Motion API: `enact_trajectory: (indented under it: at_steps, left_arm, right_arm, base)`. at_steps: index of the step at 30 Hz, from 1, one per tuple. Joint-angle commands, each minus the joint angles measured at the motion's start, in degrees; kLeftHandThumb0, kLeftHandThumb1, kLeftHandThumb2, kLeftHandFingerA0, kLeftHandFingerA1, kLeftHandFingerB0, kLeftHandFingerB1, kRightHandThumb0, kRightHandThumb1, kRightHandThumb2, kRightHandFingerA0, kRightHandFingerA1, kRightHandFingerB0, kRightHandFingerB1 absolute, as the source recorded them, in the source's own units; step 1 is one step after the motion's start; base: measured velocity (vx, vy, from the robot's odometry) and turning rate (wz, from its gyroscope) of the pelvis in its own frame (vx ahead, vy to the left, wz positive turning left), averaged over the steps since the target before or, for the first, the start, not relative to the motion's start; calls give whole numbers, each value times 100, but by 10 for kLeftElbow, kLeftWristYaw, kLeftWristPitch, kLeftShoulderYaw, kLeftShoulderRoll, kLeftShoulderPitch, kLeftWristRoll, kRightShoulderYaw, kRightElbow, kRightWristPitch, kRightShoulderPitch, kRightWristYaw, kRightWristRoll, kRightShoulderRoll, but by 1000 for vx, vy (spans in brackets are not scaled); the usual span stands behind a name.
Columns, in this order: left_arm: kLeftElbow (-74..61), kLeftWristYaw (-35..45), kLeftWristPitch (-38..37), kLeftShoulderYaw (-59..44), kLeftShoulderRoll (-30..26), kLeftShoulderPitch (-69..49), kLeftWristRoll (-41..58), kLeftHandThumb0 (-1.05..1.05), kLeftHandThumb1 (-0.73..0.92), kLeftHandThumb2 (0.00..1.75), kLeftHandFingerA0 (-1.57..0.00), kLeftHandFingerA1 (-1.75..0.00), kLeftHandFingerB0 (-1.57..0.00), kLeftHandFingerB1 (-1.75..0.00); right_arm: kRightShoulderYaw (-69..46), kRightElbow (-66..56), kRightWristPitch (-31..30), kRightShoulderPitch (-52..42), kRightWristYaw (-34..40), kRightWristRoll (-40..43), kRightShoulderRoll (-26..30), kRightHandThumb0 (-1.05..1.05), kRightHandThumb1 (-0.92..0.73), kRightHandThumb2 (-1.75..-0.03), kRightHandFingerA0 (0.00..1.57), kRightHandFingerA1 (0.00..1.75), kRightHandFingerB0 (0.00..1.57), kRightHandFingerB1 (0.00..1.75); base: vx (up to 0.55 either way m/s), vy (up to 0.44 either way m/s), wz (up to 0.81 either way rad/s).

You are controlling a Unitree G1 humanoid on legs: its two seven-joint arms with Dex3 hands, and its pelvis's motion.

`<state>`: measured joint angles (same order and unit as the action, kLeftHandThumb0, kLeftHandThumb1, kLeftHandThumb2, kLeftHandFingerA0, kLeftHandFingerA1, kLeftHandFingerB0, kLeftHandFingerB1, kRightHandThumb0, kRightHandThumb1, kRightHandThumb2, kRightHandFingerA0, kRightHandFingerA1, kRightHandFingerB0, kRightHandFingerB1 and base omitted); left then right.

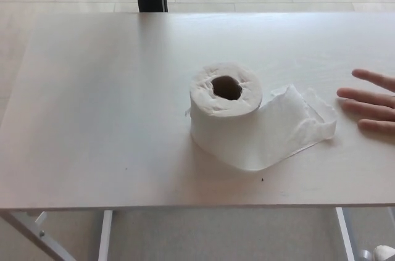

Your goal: A toilet paper roll is kept in the middle of the desk infront of the robot. The robot places its left hand on the top of the toilet paper roll to hold it still and uses its right hand to tear off a piece of toilet paper from it and hands the paper to a person

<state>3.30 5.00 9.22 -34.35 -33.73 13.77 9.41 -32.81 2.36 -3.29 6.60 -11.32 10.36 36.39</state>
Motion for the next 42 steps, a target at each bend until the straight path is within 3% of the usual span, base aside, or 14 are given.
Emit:
enact_trajectory:
  at_steps: [1,5,6,7,10,11,12,20,23,24,25,26,31,42]
  left_arm:
    - [-156,-14,184,144,-33,149,-42,-23,81,63,-56,-58,-46,-50]
    - [-159,-8,173,214,-12,179,-82,-40,77,62,-57,-59,-50,-50]
    - [-172,-5,181,241,-9,184,-98,-37,76,61,-56,-61,-52,-51]
    - [-177,-5,185,257,-6,190,-106,-38,77,61,-53,-63,-51,-52]
    - [-184,8,186,297,-6,198,-115,-33,77,62,-54,-61,-49,-53]
    - [-184,9,190,320,-3,206,-128,-31,75,62,-57,-59,-51,-52]
    - [-182,10,190,336,-1,212,-136,-29,74,61,-59,-60,-51,-52]
    - [-166,-13,192,392,81,219,-126,-34,76,61,-61,-61,-55,-51]
    - [-167,-19,202,402,127,211,-119,-38,74,61,-54,-59,-52,-50]
    - [-162,-21,193,410,138,207,-125,-39,80,63,-46,-65,-46,-53]
    - [-160,-22,183,416,147,202,-130,-41,74,62,-58,-62,-52,-51]
    - [-162,-23,187,424,155,198,-136,-42,75,62,-61,-60,-53,-50]
    - [-150,-21,174,478,164,197,-188,-31,75,61,-59,-57,-53,-51]
    - [-87,-53,132,522,201,225,-252,-40,74,61,-65,-63,-55,-52]
  right_arm:
    - [184,-113,-73,79,-77,-79,54,-59,-60,-58,38,46,36,35]
    - [251,-118,-93,99,-88,-118,53,-62,-61,-59,41,46,36,34]
    - [273,-119,-105,106,-94,-127,52,-62,-47,-84,35,57,31,48]
    - [282,-108,-90,111,-94,-128,45,-57,-58,-58,44,51,41,37]
    - [309,-65,-35,125,-94,-145,38,-57,-58,-58,50,51,43,38]
    - [329,-61,-42,132,-99,-161,44,-64,-48,-86,43,59,34,49]
    - [341,-60,-52,137,-105,-164,45,-60,-60,-58,46,50,41,37]
    - [413,-43,-80,156,-118,-168,34,-61,-61,-59,44,55,42,39]
    - [428,-36,-85,158,-123,-171,25,-57,-60,-58,45,53,43,40]
    - [428,-36,-86,158,-124,-173,25,-57,-60,-58,45,53,43,40]
    - [442,-39,-122,158,-135,-176,19,-52,-59,-57,41,48,41,38]
    - [443,-39,-120,154,-127,-184,19,-51,-58,-57,46,47,41,38]
    - [430,-11,-101,151,-129,-178,10,-51,-60,-57,44,53,42,42]
    - [410,2,-88,142,-121,-178,-16,-49,-60,-58,46,55,44,43]
  base:
    - [0,0,0]
    - [0,0,0]
    - [0,0,0]
    - [0,0,0]
    - [0,0,0]
    - [0,0,0]
    - [0,0,0]
    - [0,0,0]
    - [0,0,0]
    - [0,0,0]
    - [0,0,0]
    - [0,0,0]
    - [0,0,0]
    - [0,0,0]
